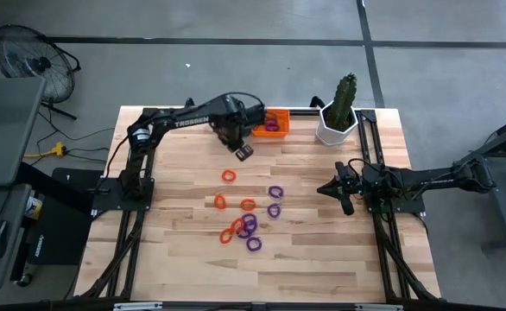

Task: Sort spring keychains into baskets
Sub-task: Put the orange spring keychain into the black basket

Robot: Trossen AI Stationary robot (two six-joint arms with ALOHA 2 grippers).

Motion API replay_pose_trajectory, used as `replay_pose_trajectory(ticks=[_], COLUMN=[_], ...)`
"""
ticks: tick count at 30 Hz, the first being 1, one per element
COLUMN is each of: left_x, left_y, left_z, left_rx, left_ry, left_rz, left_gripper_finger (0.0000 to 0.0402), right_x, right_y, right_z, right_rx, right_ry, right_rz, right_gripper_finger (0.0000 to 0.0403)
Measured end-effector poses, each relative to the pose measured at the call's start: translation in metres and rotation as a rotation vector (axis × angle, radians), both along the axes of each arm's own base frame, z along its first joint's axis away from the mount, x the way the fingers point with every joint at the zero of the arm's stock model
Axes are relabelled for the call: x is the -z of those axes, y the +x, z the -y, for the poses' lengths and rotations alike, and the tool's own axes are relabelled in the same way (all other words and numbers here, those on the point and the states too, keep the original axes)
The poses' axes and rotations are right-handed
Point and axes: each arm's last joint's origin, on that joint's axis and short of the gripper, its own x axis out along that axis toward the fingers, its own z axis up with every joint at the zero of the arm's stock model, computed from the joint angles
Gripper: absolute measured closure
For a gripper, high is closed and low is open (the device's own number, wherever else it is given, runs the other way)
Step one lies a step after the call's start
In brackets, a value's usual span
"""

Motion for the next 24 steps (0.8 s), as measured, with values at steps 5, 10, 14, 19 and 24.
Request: replay_pose_trajectory(ticks=[5,10,14,19,24], left_x=[0.032,0.061,0.073,0.081,0.081], left_y=[-0.009,-0.022,-0.04,-0.045,-0.04], left_z=[0.019,0.028,0.03,0.031,0.03], left_rx=[-0.057,-0.129,-0.193,-0.208,-0.206], left_ry=[-0.008,-0.053,-0.059,-0.091,-0.087], left_rz=[-0.07,-0.012,0.002,0.03,0.086], left_gripper_finger=[0.0339,0.0339,0.0339,0.0332,0.0279], right_x=[0.0,0.0,0.0,0.0,0.0], right_y=[0.0,0.0,0.0,0.0,0.0], right_z=[0.0,0.0,0.0,0.0,0.0], right_rx=[0.001,0.001,0.0,0.0,0.0], right_ry=[0.0,0.0,0.0,0.0,0.0], right_rz=[0.0,0.0,0.0,0.0,0.0], right_gripper_finger=[0.0391,0.0391,0.0391,0.0391,0.0391])
